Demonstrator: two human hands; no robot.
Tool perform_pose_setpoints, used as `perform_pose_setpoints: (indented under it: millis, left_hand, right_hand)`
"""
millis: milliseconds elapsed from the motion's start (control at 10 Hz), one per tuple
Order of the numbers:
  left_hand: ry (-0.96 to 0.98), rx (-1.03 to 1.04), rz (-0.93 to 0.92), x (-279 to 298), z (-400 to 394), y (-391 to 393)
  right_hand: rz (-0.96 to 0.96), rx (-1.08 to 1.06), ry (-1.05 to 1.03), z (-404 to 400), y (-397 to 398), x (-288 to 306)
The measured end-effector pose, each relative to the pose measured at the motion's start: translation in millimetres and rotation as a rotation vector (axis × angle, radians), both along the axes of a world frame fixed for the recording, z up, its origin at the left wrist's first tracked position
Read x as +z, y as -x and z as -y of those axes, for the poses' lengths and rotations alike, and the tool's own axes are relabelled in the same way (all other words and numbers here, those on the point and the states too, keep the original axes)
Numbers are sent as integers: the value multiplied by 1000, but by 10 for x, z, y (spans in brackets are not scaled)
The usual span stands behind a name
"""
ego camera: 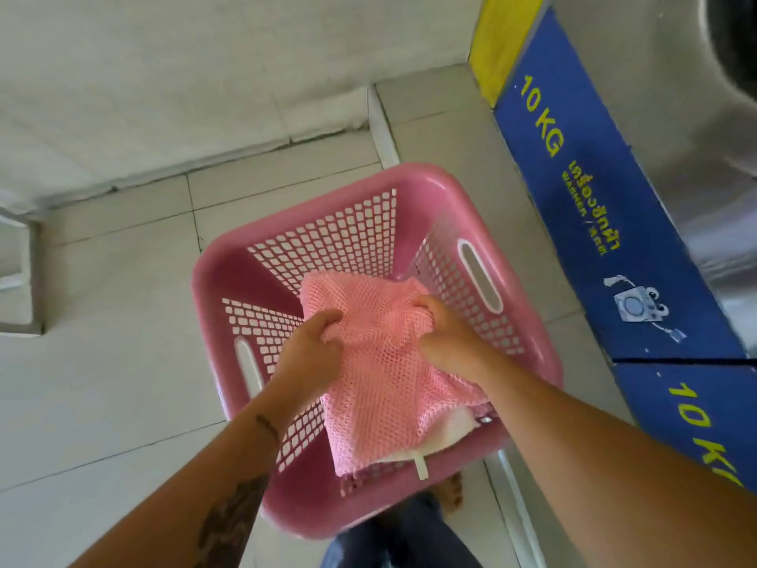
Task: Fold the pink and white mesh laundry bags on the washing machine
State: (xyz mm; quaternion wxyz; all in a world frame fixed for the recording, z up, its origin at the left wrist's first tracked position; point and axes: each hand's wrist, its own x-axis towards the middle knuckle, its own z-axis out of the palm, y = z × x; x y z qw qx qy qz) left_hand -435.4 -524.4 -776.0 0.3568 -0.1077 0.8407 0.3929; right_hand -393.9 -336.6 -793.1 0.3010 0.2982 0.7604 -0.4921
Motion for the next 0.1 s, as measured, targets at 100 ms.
perform_pose_setpoints:
  millis: [100]
  left_hand:
    - [13, -31, 24, -339, -42, 141]
  right_hand:
    - [-9, 36, 5, -2, 133, -360]
